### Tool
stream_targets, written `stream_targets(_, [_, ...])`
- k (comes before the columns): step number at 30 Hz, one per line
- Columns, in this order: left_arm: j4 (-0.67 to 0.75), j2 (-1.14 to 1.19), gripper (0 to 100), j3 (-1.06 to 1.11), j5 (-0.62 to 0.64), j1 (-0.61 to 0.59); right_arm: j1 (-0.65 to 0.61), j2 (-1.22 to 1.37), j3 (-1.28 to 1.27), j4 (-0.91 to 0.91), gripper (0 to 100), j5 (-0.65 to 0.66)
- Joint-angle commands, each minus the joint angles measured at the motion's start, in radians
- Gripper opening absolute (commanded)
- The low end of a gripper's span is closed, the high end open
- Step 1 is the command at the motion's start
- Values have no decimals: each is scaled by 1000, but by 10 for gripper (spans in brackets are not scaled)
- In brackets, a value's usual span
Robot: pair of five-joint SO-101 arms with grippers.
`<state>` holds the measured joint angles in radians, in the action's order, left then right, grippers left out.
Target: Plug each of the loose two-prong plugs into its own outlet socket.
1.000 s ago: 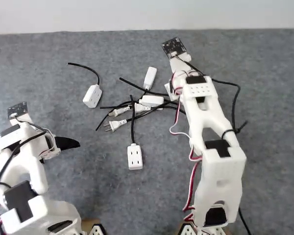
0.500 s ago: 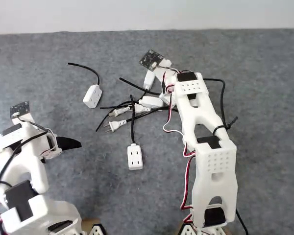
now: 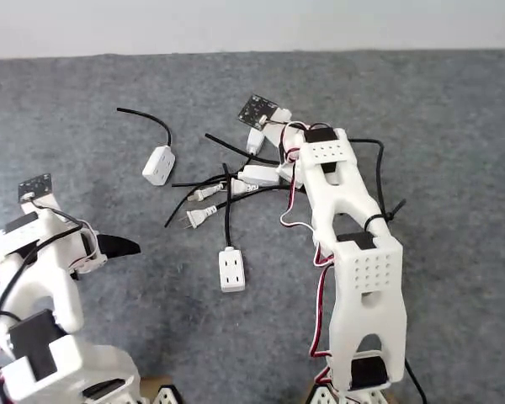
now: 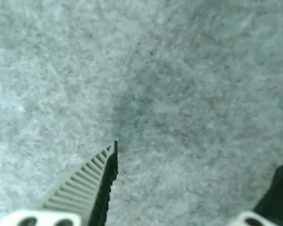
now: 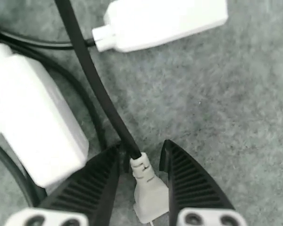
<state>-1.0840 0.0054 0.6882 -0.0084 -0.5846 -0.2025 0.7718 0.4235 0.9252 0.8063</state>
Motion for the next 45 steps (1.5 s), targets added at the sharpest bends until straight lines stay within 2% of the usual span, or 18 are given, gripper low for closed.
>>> stream_targets(1, [-5, -3, 461, -36, -11, 6, 15, -13, 58, -15, 122, 5])
stream_targets(6, [-6, -3, 461, -35, -34, 6, 13, -7, 58, -15, 117, 5])
stream_targets(10, [-6, -3, 461, -35, -35, 6, 13, 21, 60, -12, 1, 5])
stream_targets(12, [-5, -3, 461, -35, -35, 6, 15, 16, 60, 4, 19, -6])
stream_targets(21, [-3, -3, 461, -35, -35, 21, 36, -140, 60, 157, 8, -322])
stream_targets(26, [-2, -5, 462, -35, -35, 23, 91, -242, 60, 272, 8, -537])
stream_targets(29, [6, -5, 462, -33, -35, 35, 122, -305, 60, 340, 8, -618])
stream_targets(39, [17, -5, 462, -25, -37, 38, 94, -400, 52, 704, 8, -638])
stream_targets(45, [18, -6, 462, -28, -37, 40, 71, -498, 44, 791, 8, -638])
